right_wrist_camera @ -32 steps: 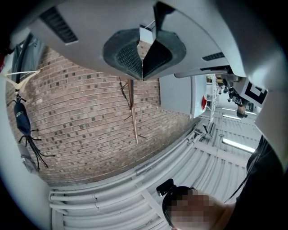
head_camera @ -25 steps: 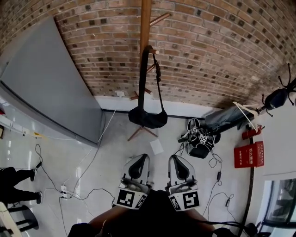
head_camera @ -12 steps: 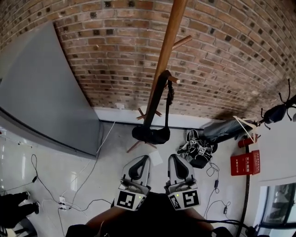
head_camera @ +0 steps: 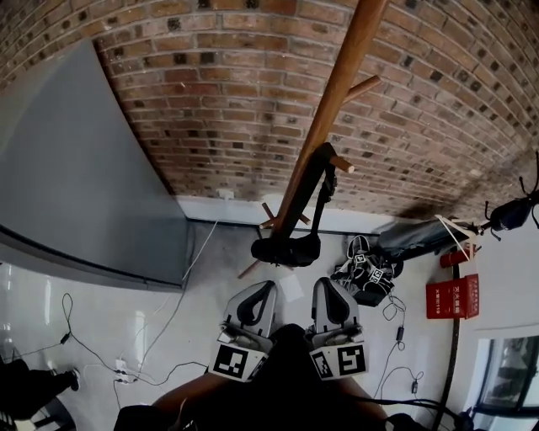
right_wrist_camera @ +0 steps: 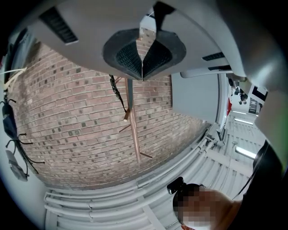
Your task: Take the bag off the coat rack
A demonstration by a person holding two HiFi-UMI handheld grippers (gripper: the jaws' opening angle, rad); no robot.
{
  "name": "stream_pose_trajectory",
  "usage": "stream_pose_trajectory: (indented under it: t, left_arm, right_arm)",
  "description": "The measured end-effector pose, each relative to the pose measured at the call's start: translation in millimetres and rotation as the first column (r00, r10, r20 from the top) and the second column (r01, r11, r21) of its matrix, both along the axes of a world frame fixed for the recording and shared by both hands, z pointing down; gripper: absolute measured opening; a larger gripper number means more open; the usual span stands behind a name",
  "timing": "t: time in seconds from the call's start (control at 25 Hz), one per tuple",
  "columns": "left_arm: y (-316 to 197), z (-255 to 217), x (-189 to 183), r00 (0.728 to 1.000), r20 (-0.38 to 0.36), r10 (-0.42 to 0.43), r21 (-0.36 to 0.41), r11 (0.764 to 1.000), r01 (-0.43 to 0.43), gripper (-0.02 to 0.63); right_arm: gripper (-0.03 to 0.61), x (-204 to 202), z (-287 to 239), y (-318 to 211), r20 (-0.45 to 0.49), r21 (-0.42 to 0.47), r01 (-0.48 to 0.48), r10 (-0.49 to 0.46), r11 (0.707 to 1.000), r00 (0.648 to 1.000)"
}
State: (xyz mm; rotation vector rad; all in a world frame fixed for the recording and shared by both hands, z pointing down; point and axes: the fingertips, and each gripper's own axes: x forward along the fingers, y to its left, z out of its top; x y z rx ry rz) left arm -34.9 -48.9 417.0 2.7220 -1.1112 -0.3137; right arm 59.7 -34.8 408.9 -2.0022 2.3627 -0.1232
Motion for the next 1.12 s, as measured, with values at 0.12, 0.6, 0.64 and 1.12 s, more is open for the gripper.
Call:
stream_pose_trajectory:
  t: [0.12,0.6,0.64,1.12]
  left_arm:
    - [-2,6,9,0.999,0.049,0.019,0.003,1.0,-0.019,0.017]
    - [-44,-9,23,0.992,0.056,-0.117,0.031,0.993,0.116,0.017]
    - [-46,-10,25,0.991,0.055,-0.121,0.038,0.992,0.119,0.017]
    - [-64,-12,40,0.987,0.056,-0.149,0.045,0.988,0.146,0.017]
  right_arm:
    - [0.018,3,-1,-10,0.001,0.008,0.014,-0.014,1.0,1.0]
    - [0.018,27,-11,-58,-0.004,0.028,0.109,-0.109,0.994,0.994]
    - [0.018,29,-11,-61,-0.002,0.03,0.114,-0.114,0.993,0.994]
    - [0.02,33,-13,-89,-0.014,0.027,0.168,-0.168,0.985,0.986]
